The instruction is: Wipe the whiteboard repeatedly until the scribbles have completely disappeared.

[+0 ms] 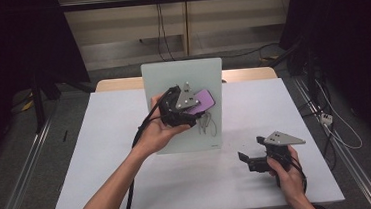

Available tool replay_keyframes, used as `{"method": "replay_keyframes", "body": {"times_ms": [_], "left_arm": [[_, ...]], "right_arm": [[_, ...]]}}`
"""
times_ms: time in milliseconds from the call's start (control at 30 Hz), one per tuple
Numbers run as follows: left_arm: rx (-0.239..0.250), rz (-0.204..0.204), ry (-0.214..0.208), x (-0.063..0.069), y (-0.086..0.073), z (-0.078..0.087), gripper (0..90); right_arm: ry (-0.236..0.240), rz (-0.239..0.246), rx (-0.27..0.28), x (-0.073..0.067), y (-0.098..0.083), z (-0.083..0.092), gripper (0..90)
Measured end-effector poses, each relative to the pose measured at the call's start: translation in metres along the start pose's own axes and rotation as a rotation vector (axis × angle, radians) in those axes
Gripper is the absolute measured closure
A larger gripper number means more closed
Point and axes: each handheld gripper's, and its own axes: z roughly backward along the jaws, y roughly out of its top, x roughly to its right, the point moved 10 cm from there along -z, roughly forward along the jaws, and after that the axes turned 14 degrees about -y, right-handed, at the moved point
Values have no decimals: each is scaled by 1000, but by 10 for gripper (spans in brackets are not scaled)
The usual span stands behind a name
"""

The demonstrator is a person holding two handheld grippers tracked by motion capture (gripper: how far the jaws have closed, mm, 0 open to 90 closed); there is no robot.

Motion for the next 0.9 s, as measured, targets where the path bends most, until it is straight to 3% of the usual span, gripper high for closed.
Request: {"method": "replay_keyframes", "body": {"times_ms": [267,633,900], "left_arm": [[-47,-10,-29,15,-20,-10,410],[-165,-31,-88,42,-57,-28,410],[-168,-29,-107,44,-58,-30,410]], "right_arm": [[0,2,0,0,0,0,75],[-1,2,0,0,0,0,75],[-2,5,-3,0,0,-1,75]]}}
